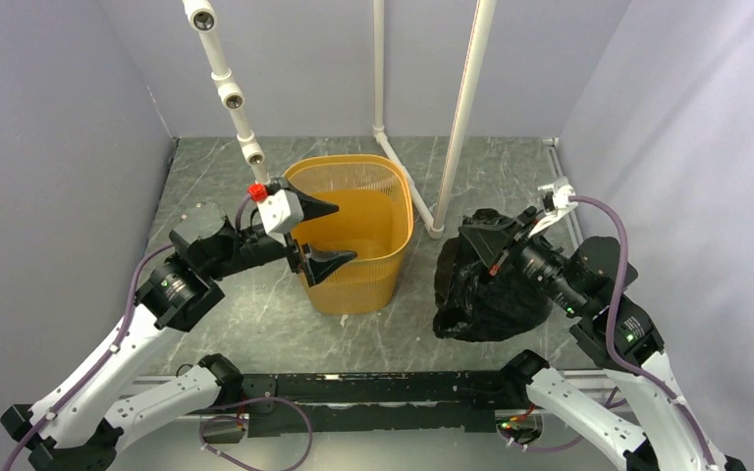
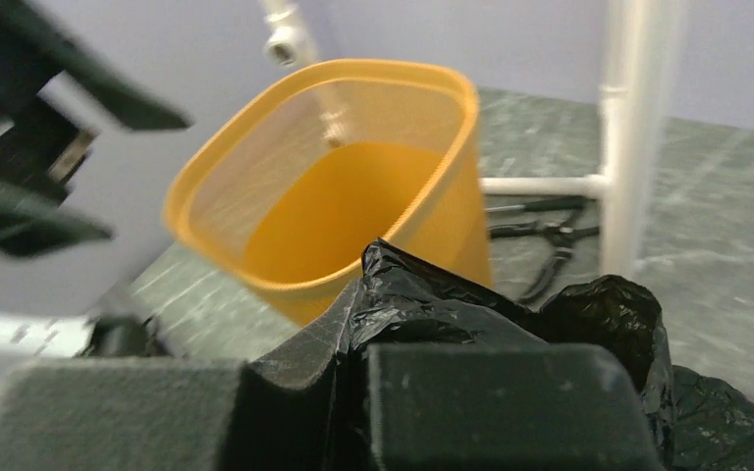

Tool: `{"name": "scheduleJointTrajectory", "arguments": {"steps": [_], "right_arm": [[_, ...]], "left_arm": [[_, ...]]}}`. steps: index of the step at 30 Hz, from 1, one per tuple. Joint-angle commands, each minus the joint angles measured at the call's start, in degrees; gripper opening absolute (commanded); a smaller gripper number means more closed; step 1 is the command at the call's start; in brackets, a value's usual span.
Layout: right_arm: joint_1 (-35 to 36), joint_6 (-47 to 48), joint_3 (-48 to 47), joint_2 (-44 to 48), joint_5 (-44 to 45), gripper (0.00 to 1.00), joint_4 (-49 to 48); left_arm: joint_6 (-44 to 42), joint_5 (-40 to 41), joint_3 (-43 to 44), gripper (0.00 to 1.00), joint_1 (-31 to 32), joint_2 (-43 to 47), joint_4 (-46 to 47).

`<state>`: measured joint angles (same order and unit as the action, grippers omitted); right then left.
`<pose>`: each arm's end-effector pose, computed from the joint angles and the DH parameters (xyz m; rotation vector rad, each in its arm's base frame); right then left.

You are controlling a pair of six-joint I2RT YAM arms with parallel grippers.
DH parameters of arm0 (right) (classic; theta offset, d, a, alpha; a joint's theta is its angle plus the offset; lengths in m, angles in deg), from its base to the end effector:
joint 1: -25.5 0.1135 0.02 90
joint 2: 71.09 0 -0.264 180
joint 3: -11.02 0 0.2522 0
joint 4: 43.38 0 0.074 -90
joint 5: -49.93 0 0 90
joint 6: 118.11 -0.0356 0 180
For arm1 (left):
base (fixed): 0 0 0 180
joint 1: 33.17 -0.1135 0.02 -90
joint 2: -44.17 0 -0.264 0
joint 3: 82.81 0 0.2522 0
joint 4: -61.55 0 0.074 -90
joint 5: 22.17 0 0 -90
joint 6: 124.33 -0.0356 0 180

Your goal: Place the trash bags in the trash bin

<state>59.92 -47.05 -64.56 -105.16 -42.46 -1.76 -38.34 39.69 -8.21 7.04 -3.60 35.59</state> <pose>0.0814 0.0576 0.4283 -0.2522 1.6048 0.7581 0.1213 -0.1245 0.4244 0.9644 1.3087 -0.8722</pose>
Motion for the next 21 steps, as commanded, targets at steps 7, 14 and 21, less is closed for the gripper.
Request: {"name": "scheduleJointTrajectory", "arguments": {"steps": [7,14,21], "right_arm": [[-0.05,5.18,-3.88,4.08,-22.93,0.07,-0.53],[-0.05,5.52,-5.95,5.37,-2.66,0.08,7.21],[-0.05,4.42,-6.10,6.58,8.01,0.07,8.50]], "left_arm": [[25.70,-18.95,-0.21,0.93,0.61,-8.50,21.79],[10.44,-10.64,10.77,0.93,13.96,-15.42,0.09],[0.59,14.48,16.10,0.93,28.89,-22.18,-7.49]]}}
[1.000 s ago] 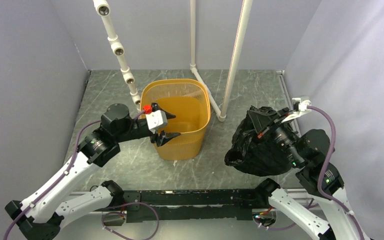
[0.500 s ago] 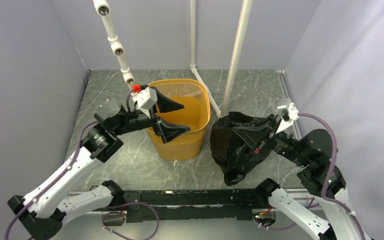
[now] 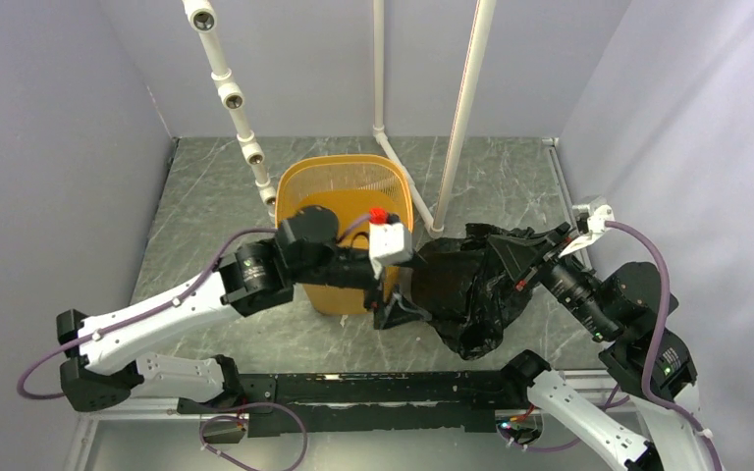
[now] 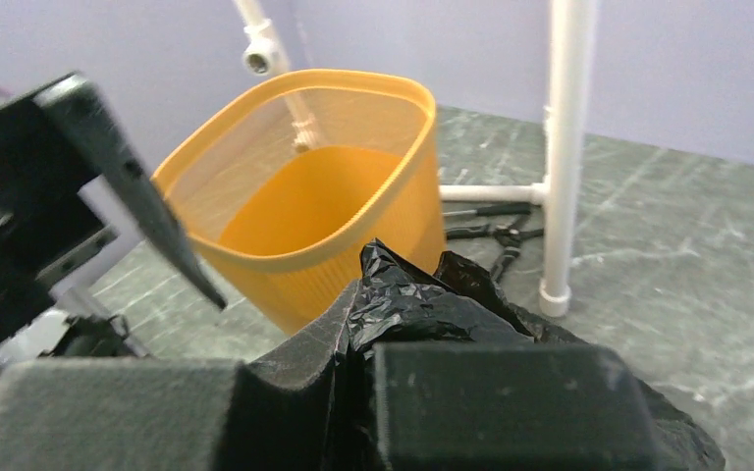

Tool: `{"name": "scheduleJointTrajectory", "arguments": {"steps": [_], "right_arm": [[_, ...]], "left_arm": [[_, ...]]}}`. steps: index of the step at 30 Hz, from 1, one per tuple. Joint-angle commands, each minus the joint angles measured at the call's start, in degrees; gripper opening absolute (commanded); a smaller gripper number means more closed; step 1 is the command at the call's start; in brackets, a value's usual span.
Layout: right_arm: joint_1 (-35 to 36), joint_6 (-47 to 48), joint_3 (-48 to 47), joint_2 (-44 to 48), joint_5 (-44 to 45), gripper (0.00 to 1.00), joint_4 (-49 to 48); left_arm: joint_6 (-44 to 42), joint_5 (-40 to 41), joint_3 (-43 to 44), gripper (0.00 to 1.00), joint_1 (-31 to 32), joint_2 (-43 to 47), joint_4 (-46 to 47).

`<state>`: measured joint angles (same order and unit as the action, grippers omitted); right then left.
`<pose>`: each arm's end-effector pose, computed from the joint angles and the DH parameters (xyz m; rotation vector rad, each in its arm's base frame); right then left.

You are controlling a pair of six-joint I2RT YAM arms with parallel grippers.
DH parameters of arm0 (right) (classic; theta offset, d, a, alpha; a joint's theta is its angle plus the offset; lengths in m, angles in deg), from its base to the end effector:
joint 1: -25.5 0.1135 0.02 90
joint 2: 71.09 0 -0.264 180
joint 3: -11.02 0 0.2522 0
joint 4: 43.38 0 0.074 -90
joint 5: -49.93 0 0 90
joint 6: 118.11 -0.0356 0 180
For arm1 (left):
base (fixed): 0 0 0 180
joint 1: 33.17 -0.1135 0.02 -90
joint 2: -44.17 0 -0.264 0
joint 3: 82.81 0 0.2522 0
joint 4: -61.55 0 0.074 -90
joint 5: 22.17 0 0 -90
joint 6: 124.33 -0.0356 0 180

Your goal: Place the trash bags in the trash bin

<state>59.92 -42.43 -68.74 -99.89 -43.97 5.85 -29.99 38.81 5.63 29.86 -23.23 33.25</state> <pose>0.0456 0.0342 0.4399 -0.3314 1.5511 0.7233 0.1017 -0.2380 0.4345 1.2496 1.3788 -1.2769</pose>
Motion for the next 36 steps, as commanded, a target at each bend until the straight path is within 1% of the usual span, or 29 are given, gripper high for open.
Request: {"name": "scheduleJointTrajectory", "arguments": {"steps": [1,4,5,6,8,10,12,15,19,23,24,30,33,34,35,36], "right_arm": [[-0.05,-0.45,-1.75,1.75,10.44,0.07,0.66],[-0.04,-0.57,-1.45,2.40,10.58,0.07,0.45],[-0.05,-0.73,-1.75,2.12,10.69,0.07,0.92],[-0.05,-0.82,-2.10,1.72,11.12,0.07,1.45],[-0.05,-1.17,-2.46,1.19,12.26,0.07,2.26],[-0.05,-1.48,-2.54,0.79,13.07,0.06,2.64],[-0.05,-1.87,-2.75,0.49,13.73,0.06,2.95],[-0.05,-1.87,-2.72,0.94,14.54,0.06,2.86],[-0.05,-1.92,-1.78,1.59,16.11,0.05,1.81],[-0.05,-2.65,-1.69,2.29,15.17,0.05,0.76],[-0.05,-2.82,-1.64,2.59,14.89,0.05,0.53],[0.01,-3.08,-2.16,2.99,12.52,0.05,0.43],[0.04,-2.90,-1.65,3.56,9.00,0.05,-1.26],[0.03,-2.94,-1.60,3.71,8.13,0.05,-1.58],[0.01,-3.06,-1.67,3.79,7.53,0.05,-1.70],[0.04,-3.07,-1.68,3.84,7.06,0.05,-1.78]], "left_arm": [[-8.74,18.36,2.51,0.93,8.00,-3.52,-5.26],[-11.43,27.45,2.16,0.93,14.01,-6.80,-4.10],[-12.67,28.69,1.25,0.93,15.59,-7.85,-1.90],[-14.39,32.02,0.04,0.93,17.14,-8.82,0.15],[-18.24,39.48,-3.38,0.93,20.35,-9.92,6.57],[-20.37,42.16,-7.85,0.93,21.86,-10.28,15.72],[-20.57,42.79,-11.93,0.93,22.16,-10.51,23.18],[-19.29,45.33,-16.41,0.93,22.21,-11.24,32.02],[-17.96,48.20,-19.56,0.93,22.32,-14.18,40.41],[-18.30,51.04,-21.30,0.93,22.91,-19.48,51.23],[-18.47,51.33,-21.66,0.93,23.05,-20.62,54.99],[-17.28,51.36,-22.15,0.93,23.28,-27.13,70.26],[-19.51,51.21,-20.13,0.93,23.37,-30.28,74.24],[-20.42,51.27,-19.49,0.91,23.37,-30.96,75.06],[-21.36,51.04,-18.77,0.86,23.32,-31.42,75.59],[-21.78,50.44,-18.32,0.73,23.37,-31.41,75.52]]}}
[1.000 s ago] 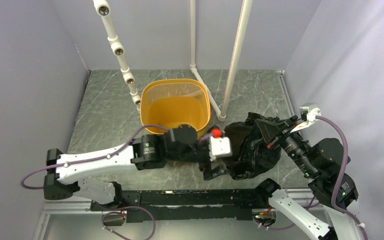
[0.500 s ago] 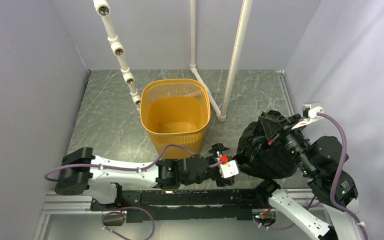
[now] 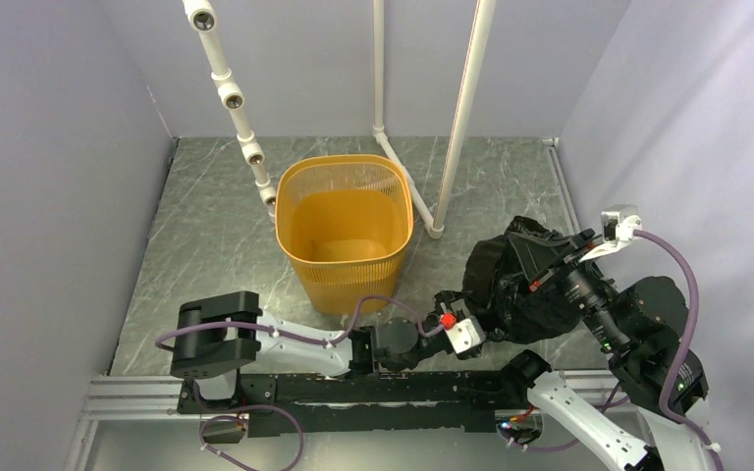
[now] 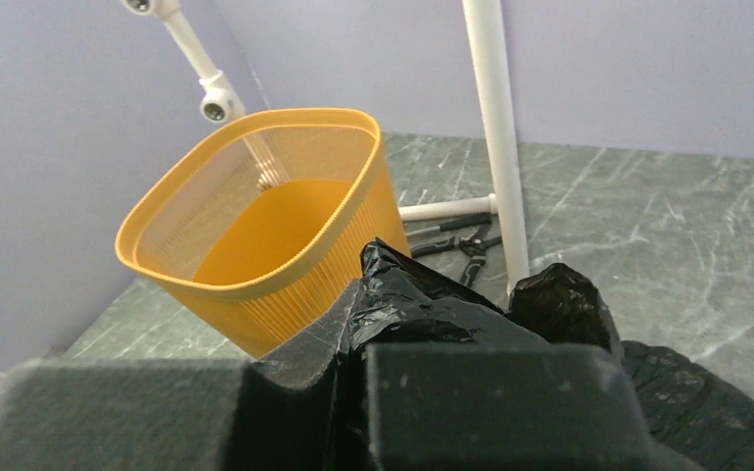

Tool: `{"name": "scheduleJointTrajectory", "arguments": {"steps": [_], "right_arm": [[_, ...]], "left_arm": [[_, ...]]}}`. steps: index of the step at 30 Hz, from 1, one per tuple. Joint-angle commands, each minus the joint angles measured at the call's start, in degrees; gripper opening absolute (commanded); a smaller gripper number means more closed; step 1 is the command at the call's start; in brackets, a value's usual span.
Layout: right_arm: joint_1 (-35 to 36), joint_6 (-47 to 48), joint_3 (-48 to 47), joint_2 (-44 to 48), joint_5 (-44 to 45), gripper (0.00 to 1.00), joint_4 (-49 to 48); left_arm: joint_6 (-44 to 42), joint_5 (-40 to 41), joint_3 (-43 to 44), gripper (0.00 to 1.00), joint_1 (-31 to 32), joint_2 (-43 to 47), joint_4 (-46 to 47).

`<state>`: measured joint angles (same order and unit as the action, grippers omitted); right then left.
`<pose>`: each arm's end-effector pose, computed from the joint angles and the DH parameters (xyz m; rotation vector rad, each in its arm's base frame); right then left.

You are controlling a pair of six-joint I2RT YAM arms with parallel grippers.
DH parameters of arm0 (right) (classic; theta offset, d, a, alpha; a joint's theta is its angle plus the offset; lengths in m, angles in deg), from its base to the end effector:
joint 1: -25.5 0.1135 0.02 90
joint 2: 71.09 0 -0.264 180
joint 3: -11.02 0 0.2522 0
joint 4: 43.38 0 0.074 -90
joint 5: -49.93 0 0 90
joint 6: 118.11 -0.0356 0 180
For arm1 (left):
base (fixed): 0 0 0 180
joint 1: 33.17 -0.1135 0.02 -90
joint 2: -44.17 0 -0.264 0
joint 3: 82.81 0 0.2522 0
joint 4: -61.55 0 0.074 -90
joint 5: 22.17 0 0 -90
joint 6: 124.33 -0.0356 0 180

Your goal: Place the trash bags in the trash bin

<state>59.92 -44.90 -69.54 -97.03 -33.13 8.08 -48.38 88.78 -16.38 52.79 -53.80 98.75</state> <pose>0.0336 0.0178 0.4406 -0.1390 1.5422 0.6212 0.0393 -0.3764 0.2536 0.9478 1.1929 -0.7442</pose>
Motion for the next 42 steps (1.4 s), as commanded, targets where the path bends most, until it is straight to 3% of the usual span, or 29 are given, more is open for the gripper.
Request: {"name": "scheduleJointTrajectory", "arguments": {"steps": [1,6,8,13,20,22,28,32,42], "right_arm": [[0.02,-0.53,-0.76,1.04,-4.12,0.05,-4.21],[0.04,-0.05,-0.29,0.97,-6.29,0.07,-4.82],[0.04,0.33,-0.49,0.09,-6.67,0.08,-4.41],[0.04,0.49,-0.78,-2.53,-4.32,0.17,-2.99],[0.04,0.89,-1.62,-4.75,-6.53,0.64,-1.76],[0.04,0.60,-1.95,-5.02,-5.79,0.71,-1.15],[0.04,-0.62,-4.53,-4.75,-2.18,0.76,2.78],[0.04,0.37,-3.81,-3.15,-1.61,0.74,3.15],[0.04,0.94,-6.82,-11.92,-1.35,0.83,12.44]], "left_arm": [[-3.69,0.27,4.06,0.61,0.44,-0.63,9.73],[-5.84,-0.17,5.00,0.10,0.43,2.01,6.56],[-6.47,-0.30,5.46,0.03,0.40,4.10,3.75],[-5.18,-0.36,9.08,0.02,0.33,10.19,-11.90],[-0.45,0.30,13.56,0.02,0.27,14.36,-26.53],[-0.12,0.29,13.97,0.02,0.27,14.27,-28.16],[-0.57,3.12,14.25,0.02,0.22,12.73,-31.40],[0.71,4.94,12.72,0.03,0.27,11.96,-30.97],[-0.46,6.60,11.97,0.02,0.27,11.68,-29.95]]}}
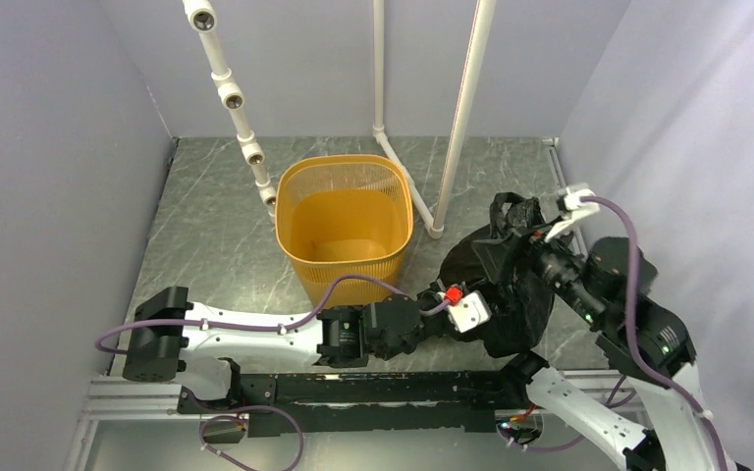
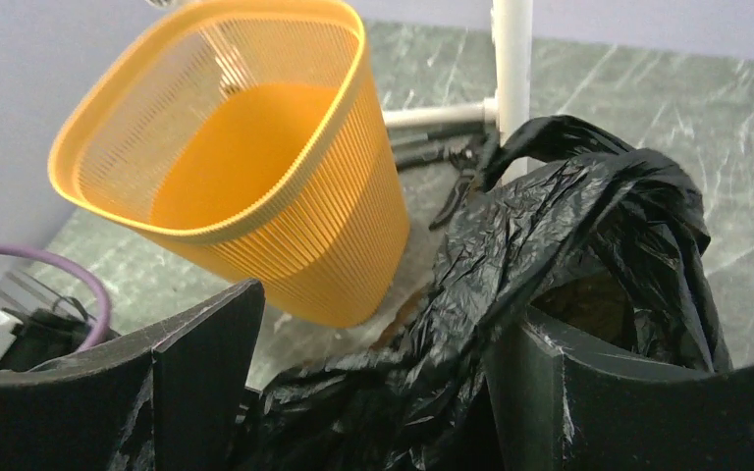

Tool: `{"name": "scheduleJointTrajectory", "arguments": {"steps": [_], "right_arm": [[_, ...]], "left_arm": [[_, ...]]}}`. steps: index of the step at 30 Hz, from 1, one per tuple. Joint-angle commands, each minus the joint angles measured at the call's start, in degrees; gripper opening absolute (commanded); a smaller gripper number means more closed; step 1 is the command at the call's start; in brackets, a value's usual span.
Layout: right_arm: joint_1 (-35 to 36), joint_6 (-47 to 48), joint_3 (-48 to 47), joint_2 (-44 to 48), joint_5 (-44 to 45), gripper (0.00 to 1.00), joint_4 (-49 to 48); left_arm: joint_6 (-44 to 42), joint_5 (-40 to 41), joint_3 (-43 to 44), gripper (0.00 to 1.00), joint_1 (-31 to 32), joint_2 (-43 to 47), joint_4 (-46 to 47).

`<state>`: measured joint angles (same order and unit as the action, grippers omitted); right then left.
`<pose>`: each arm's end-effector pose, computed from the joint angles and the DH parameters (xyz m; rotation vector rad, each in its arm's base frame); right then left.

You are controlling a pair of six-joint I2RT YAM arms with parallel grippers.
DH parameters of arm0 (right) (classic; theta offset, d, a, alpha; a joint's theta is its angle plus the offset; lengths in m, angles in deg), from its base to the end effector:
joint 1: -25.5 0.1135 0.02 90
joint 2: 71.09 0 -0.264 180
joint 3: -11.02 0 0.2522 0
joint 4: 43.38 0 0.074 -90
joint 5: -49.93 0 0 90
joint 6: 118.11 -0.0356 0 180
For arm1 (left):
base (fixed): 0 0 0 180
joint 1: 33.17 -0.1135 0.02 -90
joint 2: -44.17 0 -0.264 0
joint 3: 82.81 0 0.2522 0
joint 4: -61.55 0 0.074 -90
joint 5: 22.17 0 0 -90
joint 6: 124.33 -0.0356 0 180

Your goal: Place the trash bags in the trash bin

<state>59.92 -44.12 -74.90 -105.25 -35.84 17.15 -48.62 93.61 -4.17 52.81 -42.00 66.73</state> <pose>0.0558 0.0351 0.4431 -0.2263 1.7445 0.5836 0.0406 -0.3564 0.3395 1.0048 1.2979 -0.6037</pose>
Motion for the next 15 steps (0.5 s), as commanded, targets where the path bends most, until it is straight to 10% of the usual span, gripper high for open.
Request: {"name": "scheduleJointTrajectory", "arguments": {"steps": [1,15], "right_arm": [[0.04,0.03,-1.42,-4.16,1.35,0.83,3.31],[0.03,-3.02,-2.37,-6.98,7.18,0.76,4.36]], "left_arm": [[-0.28,1.56,-0.46,0.02,0.25,0.05,2.14],[-3.12,1.35,-2.49,0.03,0.67,1.31,3.17]]}}
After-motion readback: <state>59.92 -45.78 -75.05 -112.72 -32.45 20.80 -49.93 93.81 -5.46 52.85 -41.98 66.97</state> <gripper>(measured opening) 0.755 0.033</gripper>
